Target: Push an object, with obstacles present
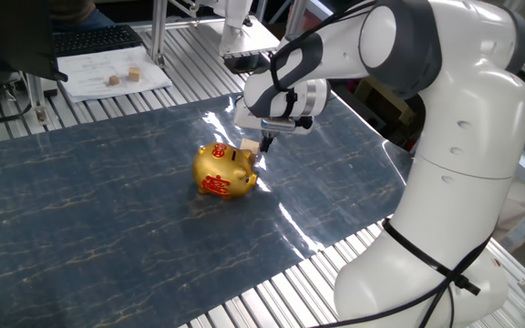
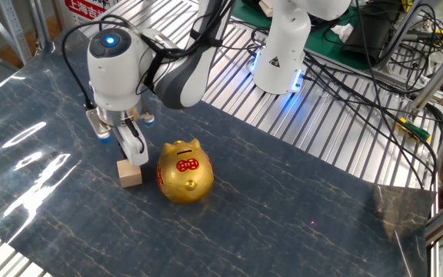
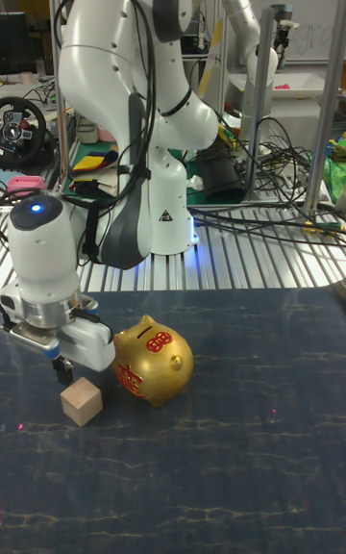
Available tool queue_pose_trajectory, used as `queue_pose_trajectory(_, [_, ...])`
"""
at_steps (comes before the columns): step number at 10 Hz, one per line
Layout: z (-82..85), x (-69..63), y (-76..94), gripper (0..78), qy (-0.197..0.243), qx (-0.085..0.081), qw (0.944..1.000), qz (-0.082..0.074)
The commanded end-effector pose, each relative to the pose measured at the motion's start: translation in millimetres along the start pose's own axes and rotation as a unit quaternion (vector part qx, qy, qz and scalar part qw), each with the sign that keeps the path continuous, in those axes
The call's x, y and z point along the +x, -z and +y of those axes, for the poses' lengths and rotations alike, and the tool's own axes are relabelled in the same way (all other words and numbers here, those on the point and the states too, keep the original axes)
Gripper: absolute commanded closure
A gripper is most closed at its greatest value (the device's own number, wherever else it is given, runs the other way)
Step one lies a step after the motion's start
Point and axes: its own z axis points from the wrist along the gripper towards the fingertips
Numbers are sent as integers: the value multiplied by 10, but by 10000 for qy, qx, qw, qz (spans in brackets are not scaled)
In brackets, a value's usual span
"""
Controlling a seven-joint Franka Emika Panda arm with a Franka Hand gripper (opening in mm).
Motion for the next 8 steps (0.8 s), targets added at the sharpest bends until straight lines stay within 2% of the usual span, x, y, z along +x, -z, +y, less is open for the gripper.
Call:
queue_pose_trajectory(1, [-4,-16,-28,776,-54,-26,10000,-38])
queue_pose_trajectory(5, [111,-102,36,776,-171,-87,9998,-112])
queue_pose_trajectory(8, [235,-118,110,776,-313,-144,9994,-78])
